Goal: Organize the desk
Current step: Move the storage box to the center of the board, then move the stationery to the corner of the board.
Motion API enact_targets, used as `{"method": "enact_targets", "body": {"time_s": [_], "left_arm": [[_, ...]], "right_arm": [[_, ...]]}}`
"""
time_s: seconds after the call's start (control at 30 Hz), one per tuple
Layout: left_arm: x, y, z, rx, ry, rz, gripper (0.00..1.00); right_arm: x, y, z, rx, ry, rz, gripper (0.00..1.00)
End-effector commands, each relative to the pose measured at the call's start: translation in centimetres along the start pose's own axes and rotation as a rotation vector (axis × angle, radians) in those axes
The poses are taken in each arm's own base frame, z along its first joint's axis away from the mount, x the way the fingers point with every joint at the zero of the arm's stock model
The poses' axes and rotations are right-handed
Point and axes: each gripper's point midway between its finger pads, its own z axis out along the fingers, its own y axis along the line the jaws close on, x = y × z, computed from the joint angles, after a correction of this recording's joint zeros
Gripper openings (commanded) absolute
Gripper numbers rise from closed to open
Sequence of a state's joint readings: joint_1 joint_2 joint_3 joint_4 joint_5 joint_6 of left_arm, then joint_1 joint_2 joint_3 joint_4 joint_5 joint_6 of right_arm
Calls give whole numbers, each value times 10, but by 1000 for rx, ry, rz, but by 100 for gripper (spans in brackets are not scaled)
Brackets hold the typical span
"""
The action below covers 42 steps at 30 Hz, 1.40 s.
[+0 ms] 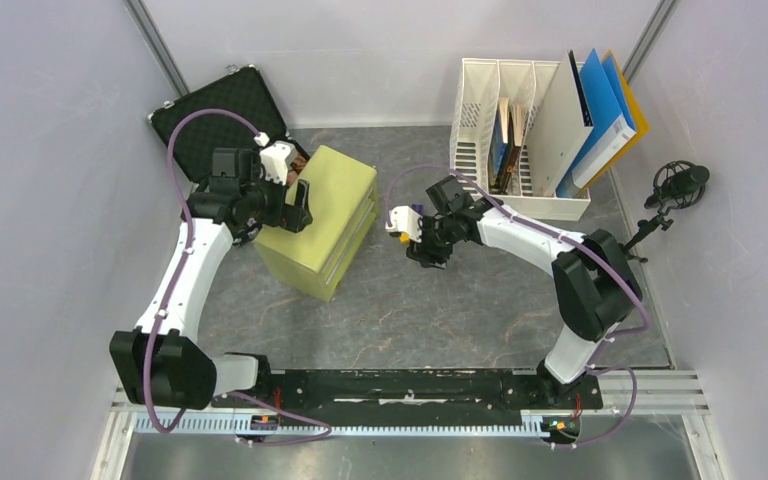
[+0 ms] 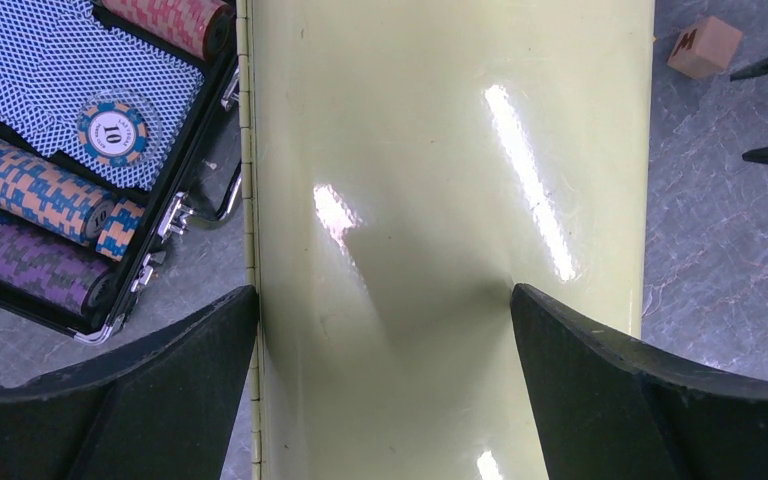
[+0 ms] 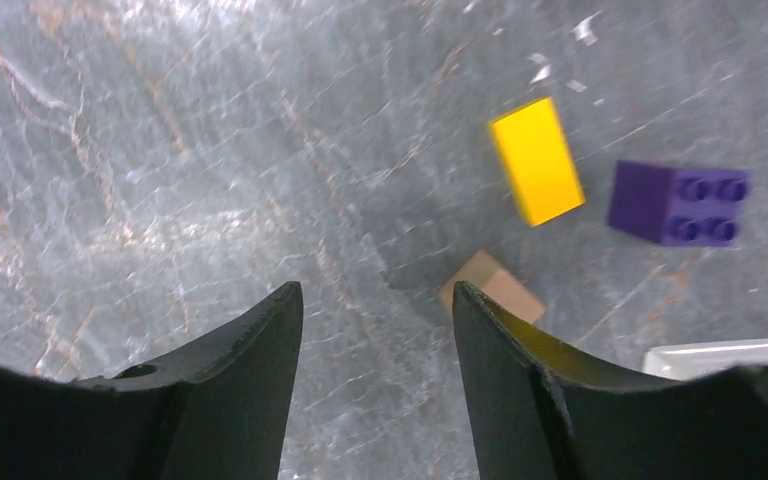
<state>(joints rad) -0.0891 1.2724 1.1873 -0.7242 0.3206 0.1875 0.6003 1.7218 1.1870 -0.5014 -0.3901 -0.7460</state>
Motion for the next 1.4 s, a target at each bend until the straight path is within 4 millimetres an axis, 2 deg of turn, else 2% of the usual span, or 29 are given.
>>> {"method": "enact_targets", "body": {"time_s": [0.0, 0.17, 0.37, 0.53, 0.7, 0.83, 0.93, 1.07, 1.13, 1.23, 1.37], "left_arm": [[9, -30, 7, 151, 54, -39, 100], [8, -30, 5, 147, 48, -34, 100], [9, -29, 3, 135, 42, -31, 100], [8, -28, 4, 133, 39, -30, 100], [7, -28, 4, 133, 38, -30, 100], [7, -27, 5, 130, 36, -31, 100], [6, -27, 6, 128, 35, -31, 100], [5, -26, 3, 120, 28, -27, 100], [4, -26, 3, 117, 27, -24, 100], [4, -25, 4, 114, 27, -23, 100], [4, -25, 6, 118, 32, -27, 100]], "right_arm": [[14, 11, 2, -35, 42, -26, 61], [29, 6, 19, -46, 103, -19, 59], [40, -15, 36, -17, 165, 11, 57], [39, -39, 49, 21, 176, 81, 53], [29, -59, 69, 37, 141, 183, 52], [22, -91, 87, 125, 113, 277, 52], [20, -132, 94, 225, 105, 343, 52], [5, -185, 93, 319, 20, 422, 52], [-4, -199, 92, 318, -38, 428, 52], [-21, -206, 79, 304, -119, 405, 53], [-39, -199, 49, 320, -176, 341, 54]]}}
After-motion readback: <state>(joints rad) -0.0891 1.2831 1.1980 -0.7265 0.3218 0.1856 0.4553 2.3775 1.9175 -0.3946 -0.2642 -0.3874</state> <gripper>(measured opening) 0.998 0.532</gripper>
